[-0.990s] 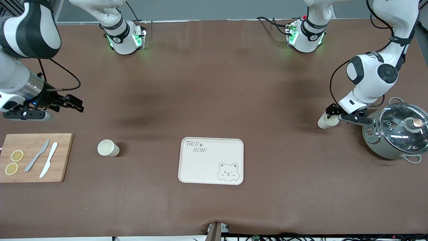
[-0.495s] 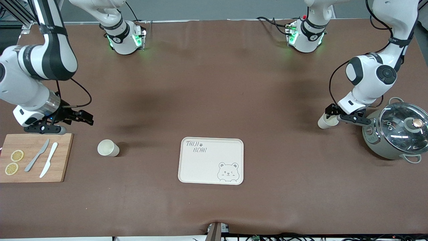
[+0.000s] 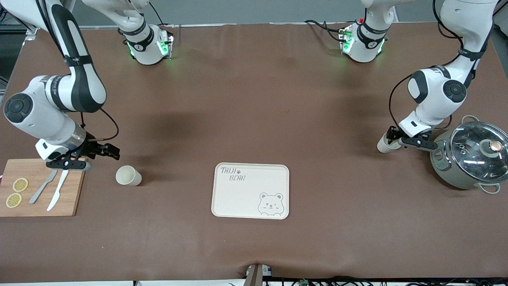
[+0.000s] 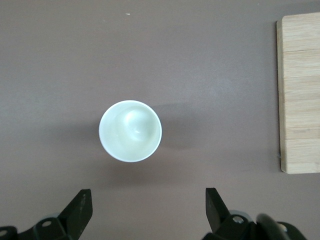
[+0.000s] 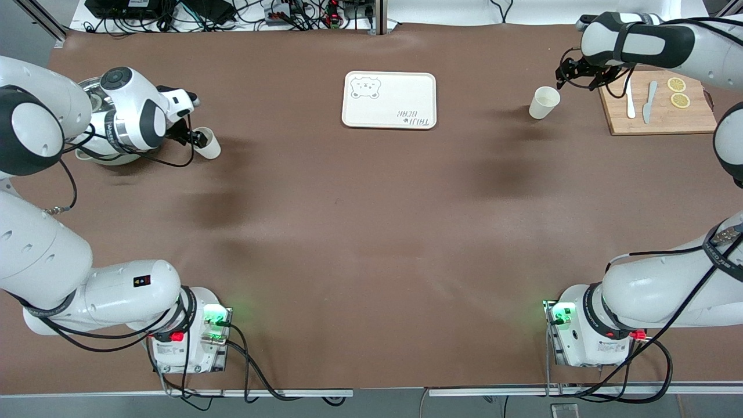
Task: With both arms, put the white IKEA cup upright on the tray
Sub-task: 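Reach the right gripper to the cup near the cutting board and grasp it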
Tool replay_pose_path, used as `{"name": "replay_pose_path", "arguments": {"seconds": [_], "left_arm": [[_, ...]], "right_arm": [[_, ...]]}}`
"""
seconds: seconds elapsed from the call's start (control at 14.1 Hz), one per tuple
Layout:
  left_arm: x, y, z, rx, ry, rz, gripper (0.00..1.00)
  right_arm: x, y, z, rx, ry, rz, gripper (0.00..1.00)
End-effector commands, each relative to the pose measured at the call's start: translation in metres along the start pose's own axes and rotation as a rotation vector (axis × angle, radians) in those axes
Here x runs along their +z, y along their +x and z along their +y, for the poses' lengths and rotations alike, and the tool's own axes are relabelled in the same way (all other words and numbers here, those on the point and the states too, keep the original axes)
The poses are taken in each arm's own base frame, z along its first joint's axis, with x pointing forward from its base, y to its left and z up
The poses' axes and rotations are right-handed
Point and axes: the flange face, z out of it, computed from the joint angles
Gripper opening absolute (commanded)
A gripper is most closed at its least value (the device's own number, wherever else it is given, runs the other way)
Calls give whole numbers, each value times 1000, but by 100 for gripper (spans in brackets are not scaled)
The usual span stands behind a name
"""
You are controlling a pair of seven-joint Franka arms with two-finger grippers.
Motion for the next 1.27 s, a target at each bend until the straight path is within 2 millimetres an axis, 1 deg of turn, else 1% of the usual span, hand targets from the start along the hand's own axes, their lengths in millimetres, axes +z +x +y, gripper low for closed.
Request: {"name": "replay_pose_path", "arguments": {"seconds": [0.0,0.14,0.21,0.42,0.64,0.85,0.99,1.06,1.2], "left_arm": [[-3,1,-4,14,10,16,0],[-4,-1,-11,-2,13,17,0],[-4,-1,-11,-2,12,16,0],[-6,0,-11,0,14,20,0],[-11,10,-8,0,18,36,0],[-19,37,9,-17,5,73,0],[-27,61,33,-32,-18,85,0],[-32,73,40,-46,-29,82,0],[-39,99,62,-60,-56,70,0]], "right_arm": [[13,6,14,26,4,28,100],[25,9,20,31,3,41,100],[28,11,23,36,3,43,100],[23,20,28,44,3,63,100],[32,29,29,45,4,70,100],[42,32,29,45,5,89,100],[46,35,30,46,5,97,100],[46,36,30,46,5,98,100],[48,39,30,46,5,101,100]]}}
